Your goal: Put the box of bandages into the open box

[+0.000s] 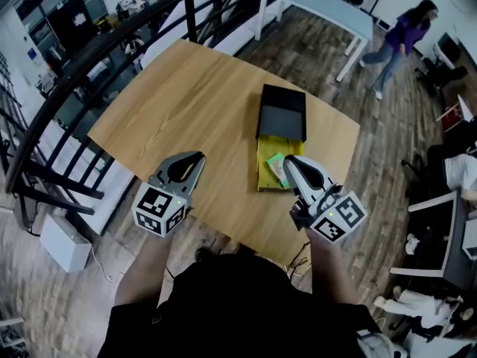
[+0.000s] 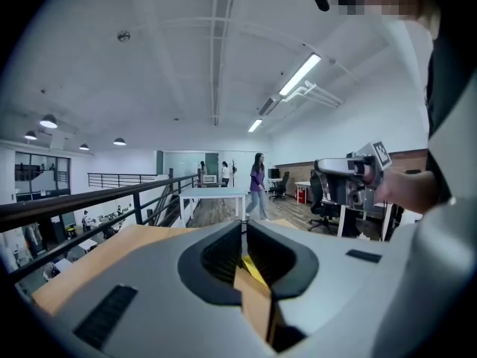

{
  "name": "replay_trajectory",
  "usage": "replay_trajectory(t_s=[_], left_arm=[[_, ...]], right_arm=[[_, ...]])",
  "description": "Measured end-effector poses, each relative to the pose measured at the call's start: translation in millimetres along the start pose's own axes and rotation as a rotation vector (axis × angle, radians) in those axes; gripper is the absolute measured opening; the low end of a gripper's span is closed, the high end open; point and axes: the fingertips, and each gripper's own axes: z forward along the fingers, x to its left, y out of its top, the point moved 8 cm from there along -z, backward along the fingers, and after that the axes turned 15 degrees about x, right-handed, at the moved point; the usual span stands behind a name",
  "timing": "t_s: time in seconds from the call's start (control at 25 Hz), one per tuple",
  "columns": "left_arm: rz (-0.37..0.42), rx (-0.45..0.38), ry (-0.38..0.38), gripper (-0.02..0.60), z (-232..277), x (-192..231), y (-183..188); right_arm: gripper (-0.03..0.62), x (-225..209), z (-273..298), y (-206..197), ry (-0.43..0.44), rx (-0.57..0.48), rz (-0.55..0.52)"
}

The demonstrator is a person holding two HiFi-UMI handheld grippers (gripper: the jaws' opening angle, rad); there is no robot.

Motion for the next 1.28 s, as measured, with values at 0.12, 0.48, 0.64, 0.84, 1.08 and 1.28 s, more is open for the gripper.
replay_trajectory(t_s=[0.12,0.48,0.64,0.84,1.08,1.28], left_arm=[[-0.008,-0.034,0.038,0.029,-19,0,3],[-0.062,-0.089,0.145,0.026,-50,28,-1],[-0.087,-0.099,0.181,0.025,-56,42,-2],[-0.068,-0.108,0.174,0.023,-55,35,-5],[-0.037,-0.109,0.107,0.015,-53,23,-2],[-0.049,-0.141,0.044,0.015,-52,22,5]], right_arm=[[0.035,8,-3,7,-0.012,-0.008,-0.039],[0.035,-6,-21,19,-0.098,-0.024,-0.091],[0.035,-3,-17,15,-0.097,-0.021,-0.079],[0.035,1,-15,7,-0.083,-0.014,-0.072],[0.035,4,-17,6,-0.082,-0.005,-0.065],[0.035,-1,-14,5,-0.085,0.002,-0.054]])
